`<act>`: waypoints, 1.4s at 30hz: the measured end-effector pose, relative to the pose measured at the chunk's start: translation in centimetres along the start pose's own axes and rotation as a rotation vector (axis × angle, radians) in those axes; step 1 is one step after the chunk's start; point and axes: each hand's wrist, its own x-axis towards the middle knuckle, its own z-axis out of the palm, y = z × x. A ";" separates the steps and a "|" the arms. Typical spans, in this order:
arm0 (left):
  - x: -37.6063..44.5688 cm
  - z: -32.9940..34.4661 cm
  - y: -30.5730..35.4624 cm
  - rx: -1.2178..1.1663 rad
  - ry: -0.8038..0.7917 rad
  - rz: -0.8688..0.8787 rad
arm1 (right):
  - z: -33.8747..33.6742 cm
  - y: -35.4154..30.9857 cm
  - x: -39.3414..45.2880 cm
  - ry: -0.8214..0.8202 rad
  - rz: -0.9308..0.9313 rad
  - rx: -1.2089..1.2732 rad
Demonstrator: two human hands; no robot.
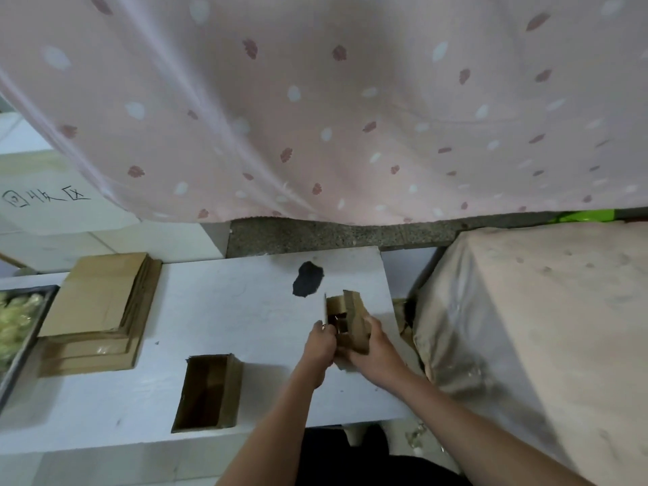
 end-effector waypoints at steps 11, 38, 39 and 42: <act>-0.2 2.1 -0.8 0.411 0.078 0.110 | -2.4 0.0 1.0 0.063 0.208 0.087; 1.2 1.0 2.5 0.944 0.132 0.278 | -4.2 -1.9 2.5 -0.001 -0.066 -0.752; 1.3 1.3 2.6 0.907 0.118 0.224 | -4.3 -2.2 2.6 0.033 -0.112 -0.733; 1.2 1.6 1.9 0.795 0.143 0.134 | -4.3 -2.1 2.8 0.180 -0.213 -0.460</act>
